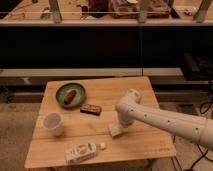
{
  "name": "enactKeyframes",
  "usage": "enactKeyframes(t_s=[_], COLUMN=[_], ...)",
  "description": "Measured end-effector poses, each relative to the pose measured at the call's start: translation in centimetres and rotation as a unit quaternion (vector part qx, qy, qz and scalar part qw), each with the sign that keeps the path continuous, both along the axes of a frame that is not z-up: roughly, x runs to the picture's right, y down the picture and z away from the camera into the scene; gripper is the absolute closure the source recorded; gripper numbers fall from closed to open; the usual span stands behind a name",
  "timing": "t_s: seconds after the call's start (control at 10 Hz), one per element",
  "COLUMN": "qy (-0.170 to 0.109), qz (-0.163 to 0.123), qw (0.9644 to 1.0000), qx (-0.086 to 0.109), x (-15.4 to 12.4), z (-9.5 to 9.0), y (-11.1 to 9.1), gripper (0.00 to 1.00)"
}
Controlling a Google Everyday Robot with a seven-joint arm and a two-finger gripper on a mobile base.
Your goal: Wipe the white sponge on the table
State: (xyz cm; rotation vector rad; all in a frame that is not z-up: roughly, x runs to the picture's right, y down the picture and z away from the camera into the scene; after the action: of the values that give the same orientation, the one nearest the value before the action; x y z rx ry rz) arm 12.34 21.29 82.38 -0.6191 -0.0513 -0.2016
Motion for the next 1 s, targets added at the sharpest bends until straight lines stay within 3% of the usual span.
enactKeyframes(t_s=[0.4, 0.6, 0.8, 1.0], qy=[0.034, 0.058, 0.079, 0.093], qz=[0.048, 0.072, 0.092, 0.107], qw=[0.9983, 0.9957, 0.9926, 0.9898], qx=[0.000, 0.008, 0.011, 0.012], x=[5.9, 8.5, 10.1, 10.8], z=[-2.0, -2.2, -1.3, 1.1], y=[1.0, 0.1, -2.0, -4.4], gripper=[0.96, 0.96, 0.96, 0.96])
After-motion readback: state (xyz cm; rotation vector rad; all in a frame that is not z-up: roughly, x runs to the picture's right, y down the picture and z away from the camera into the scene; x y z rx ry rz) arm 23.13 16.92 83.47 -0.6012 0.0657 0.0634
